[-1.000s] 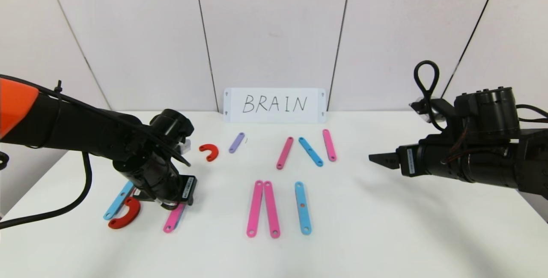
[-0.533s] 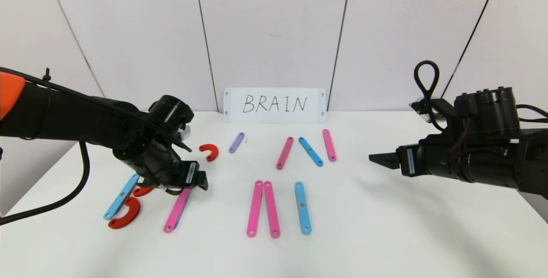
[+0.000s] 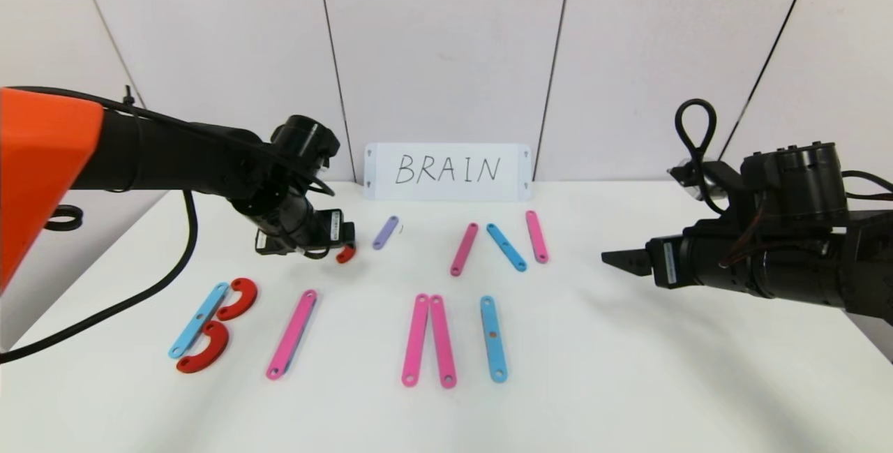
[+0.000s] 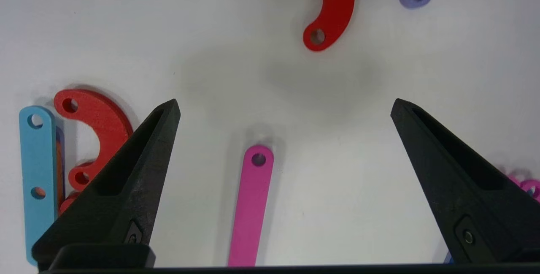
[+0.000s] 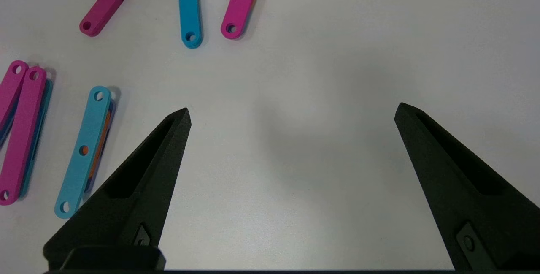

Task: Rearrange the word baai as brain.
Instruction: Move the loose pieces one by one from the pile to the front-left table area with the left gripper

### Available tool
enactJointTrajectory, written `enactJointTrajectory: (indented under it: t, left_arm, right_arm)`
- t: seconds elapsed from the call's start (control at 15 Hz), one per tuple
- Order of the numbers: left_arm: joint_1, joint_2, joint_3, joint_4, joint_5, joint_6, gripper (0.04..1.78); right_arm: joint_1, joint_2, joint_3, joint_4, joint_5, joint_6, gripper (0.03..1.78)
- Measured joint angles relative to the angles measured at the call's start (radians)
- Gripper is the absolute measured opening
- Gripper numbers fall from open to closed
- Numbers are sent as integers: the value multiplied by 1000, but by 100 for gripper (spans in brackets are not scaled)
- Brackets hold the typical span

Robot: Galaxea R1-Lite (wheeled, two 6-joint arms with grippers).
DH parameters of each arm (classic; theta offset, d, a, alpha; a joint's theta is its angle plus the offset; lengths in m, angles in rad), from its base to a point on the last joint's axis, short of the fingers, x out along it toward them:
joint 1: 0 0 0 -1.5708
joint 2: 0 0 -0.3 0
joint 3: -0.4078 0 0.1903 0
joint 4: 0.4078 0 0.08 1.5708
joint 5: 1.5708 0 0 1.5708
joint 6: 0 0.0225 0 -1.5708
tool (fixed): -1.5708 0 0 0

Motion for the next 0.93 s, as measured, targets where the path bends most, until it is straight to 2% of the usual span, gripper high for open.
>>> enactJointTrajectory:
  t: [0.27,0.47,0.67,0.93]
  left_arm:
    - [-1,129,-170,45,31,-76,175]
    - [-1,215,-263,48,91,-118,175]
    - [-1,266,-312,49,126,-139,175]
    - [-3,286,-323,72,131,-140,174]
  right_arm:
    - [-1,-3,4,-3,0,0,170]
    - [-2,-3,16,-43,0,0,170]
    - [-1,-2,29,-66,1,-7,170]
    - [-1,0,31,-66,1,-7,170]
